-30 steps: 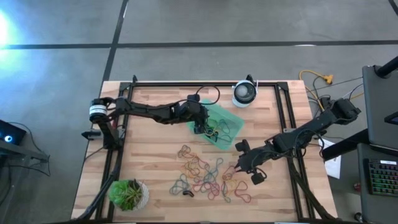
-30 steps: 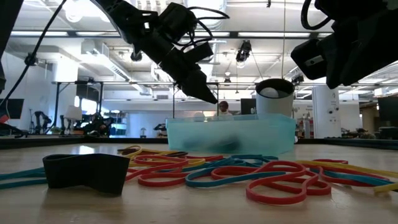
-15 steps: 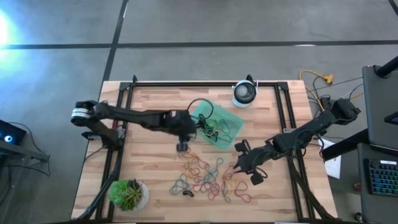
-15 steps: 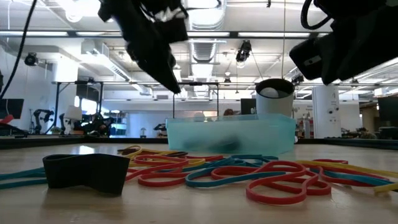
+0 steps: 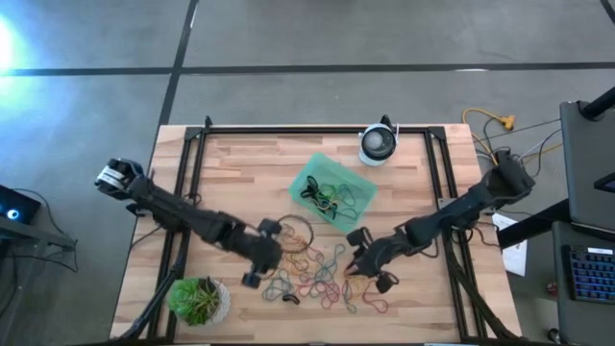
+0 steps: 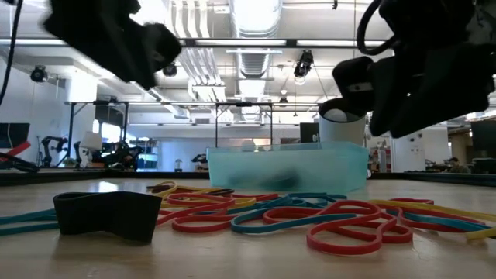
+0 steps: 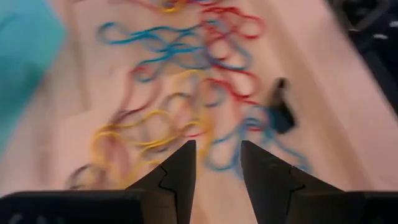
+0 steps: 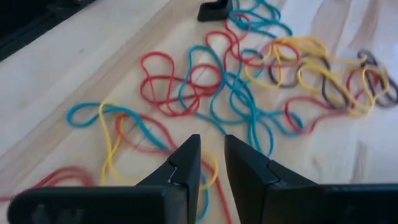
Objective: Pick and place rubber bands into bin
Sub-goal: Put the blue rubber band into the blue bin
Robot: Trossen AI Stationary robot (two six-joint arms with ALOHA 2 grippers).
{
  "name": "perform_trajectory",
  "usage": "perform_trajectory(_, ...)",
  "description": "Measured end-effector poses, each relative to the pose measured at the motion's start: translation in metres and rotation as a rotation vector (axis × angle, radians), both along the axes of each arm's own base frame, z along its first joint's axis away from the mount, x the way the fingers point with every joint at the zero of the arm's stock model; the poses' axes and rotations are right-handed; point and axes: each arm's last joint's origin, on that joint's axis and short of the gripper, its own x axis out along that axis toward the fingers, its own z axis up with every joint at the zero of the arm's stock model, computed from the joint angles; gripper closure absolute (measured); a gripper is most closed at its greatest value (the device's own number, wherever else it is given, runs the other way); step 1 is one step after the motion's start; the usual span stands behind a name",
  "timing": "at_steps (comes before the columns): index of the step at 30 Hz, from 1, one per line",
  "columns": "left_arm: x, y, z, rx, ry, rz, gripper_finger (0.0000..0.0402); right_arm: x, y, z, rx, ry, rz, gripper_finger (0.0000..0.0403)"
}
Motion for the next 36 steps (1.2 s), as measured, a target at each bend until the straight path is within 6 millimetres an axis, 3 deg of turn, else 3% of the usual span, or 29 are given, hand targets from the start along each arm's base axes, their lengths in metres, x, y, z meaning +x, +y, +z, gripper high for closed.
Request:
perform_trajectory(6, -0.013, -0.023, -0.011, -0.031, -0.058, -0.09, 0.0291, 0.015, 0.006, -0.008, -0.075, -0.04, 0.031, 0.034)
perform_trajectory(18, -0.016, -0.022, -0.006, -0.035, -0.088, -0.068, 0.0291, 0.042, 0.009, -0.023, -0.144, -0.027, 0.002, 0.034)
perform_trajectory(29, -0.014, -0.015, -0.005, 0.175, -0.185, 0.076, 0.0291, 0.044, 0.004, -0.03, -0.143, 0.004, -0.024, 0.034)
perform_trajectory(36, -0.013, -0.015, -0.005, 0.196, -0.195, 0.095, 0.0291, 0.045, 0.0, -0.037, -0.175, 0.021, -0.075, 0.034)
